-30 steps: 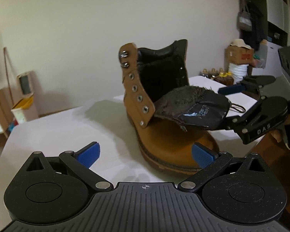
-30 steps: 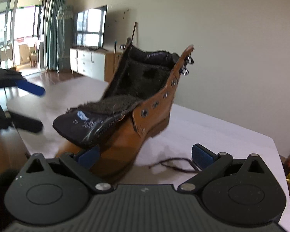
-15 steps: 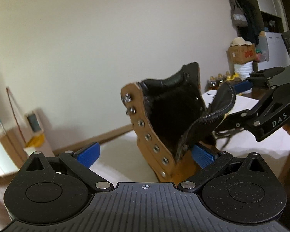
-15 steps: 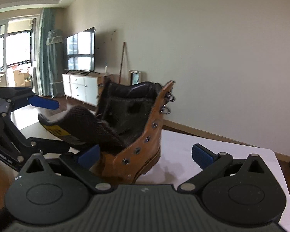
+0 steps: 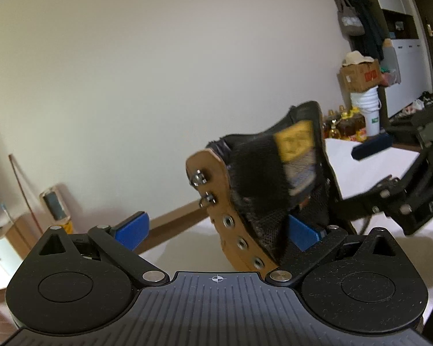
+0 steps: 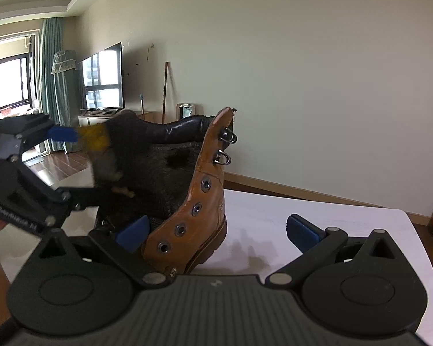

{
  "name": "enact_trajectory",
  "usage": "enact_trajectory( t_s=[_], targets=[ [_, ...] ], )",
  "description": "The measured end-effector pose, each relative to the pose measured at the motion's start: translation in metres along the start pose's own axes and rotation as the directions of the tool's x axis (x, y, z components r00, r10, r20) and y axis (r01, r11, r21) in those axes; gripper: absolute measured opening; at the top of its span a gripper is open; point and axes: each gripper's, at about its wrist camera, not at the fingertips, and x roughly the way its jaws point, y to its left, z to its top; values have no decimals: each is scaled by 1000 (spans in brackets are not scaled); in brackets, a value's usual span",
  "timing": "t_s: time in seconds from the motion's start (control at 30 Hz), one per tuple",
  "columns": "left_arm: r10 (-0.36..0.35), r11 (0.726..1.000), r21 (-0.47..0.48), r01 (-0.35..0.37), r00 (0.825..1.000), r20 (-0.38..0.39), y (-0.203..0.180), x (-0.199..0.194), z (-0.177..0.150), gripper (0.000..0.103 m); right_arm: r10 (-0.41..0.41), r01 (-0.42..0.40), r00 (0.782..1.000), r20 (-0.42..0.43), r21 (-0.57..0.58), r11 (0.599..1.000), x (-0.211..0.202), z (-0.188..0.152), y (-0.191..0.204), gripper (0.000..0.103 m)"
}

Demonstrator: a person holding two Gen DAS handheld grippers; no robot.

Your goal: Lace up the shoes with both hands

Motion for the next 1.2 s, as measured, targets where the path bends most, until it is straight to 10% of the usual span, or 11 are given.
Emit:
enact_trajectory(
  t_s=[1.2],
  targets=[
    [21, 998, -66, -19, 999, 28, 21, -3, -2, 103, -22, 20, 1000, 18, 82, 996, 5, 0, -7, 102]
  ],
)
